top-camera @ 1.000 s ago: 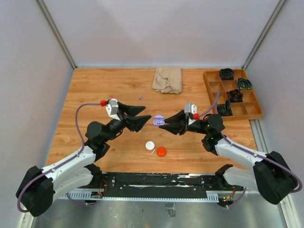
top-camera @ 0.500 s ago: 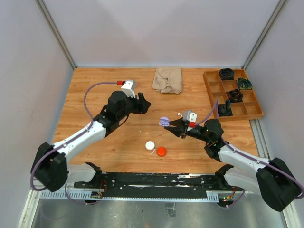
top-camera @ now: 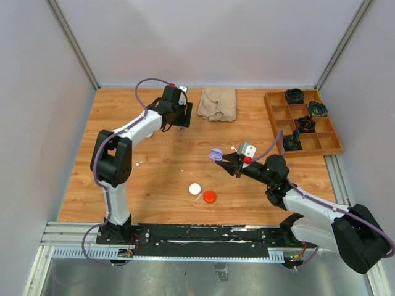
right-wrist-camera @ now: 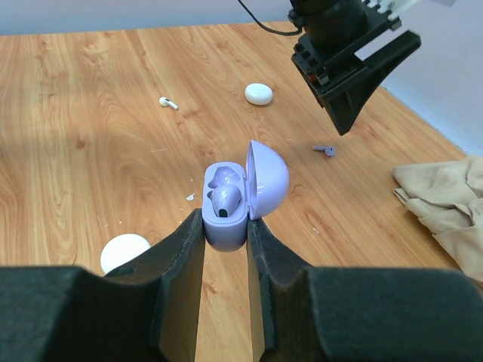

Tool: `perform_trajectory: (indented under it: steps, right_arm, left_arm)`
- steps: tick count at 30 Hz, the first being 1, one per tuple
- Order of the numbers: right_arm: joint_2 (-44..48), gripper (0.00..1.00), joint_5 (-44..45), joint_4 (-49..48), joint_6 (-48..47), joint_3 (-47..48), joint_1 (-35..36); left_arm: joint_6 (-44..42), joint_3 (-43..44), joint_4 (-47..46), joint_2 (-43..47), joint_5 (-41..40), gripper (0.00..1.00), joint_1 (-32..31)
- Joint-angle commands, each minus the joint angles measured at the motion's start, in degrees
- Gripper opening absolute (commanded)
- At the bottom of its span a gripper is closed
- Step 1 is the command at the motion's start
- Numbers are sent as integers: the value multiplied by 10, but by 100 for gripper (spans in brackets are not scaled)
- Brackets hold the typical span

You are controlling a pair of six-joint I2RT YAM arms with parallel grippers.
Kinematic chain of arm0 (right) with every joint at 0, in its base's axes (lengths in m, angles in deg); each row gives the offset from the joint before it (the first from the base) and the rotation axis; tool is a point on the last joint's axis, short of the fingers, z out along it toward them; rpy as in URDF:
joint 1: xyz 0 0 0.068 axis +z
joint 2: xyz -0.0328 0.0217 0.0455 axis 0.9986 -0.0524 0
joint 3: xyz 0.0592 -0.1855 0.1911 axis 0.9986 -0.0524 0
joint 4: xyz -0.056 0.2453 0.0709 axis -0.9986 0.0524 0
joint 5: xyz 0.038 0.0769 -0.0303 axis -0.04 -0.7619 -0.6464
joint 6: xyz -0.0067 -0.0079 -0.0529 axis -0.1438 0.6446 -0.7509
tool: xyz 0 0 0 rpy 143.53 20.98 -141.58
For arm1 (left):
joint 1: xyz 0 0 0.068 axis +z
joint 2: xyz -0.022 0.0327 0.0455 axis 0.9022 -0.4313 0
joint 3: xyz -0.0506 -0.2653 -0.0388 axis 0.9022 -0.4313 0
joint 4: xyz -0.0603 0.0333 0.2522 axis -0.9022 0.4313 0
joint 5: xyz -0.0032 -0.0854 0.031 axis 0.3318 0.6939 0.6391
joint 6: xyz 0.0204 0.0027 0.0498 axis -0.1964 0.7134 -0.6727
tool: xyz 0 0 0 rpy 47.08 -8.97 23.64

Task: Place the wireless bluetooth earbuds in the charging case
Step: Move the earbud to the center of the board.

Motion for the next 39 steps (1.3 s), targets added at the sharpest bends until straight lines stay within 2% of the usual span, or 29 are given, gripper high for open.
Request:
perform_trajectory:
  steps: [1, 12, 21, 34, 39]
  right_arm:
    - [7, 1, 18, 2, -14, -2, -7]
    - [3, 1, 14, 22, -9, 10, -7]
    - [0, 1, 9, 38, -11, 17, -7]
    - [2, 1, 11, 48, -11, 21, -7]
    - [8, 1, 12, 51, -12, 21, -7]
  left_arm:
    - [-64, 79, 88, -67, -9, 67, 12]
    - [-158, 186, 125, -171, 23, 58, 40]
    - [-174, 266, 145, -238, 61, 50, 43]
    - [-169, 293, 173, -276, 84, 36, 43]
    - [-155, 283, 198, -272, 79, 27, 43]
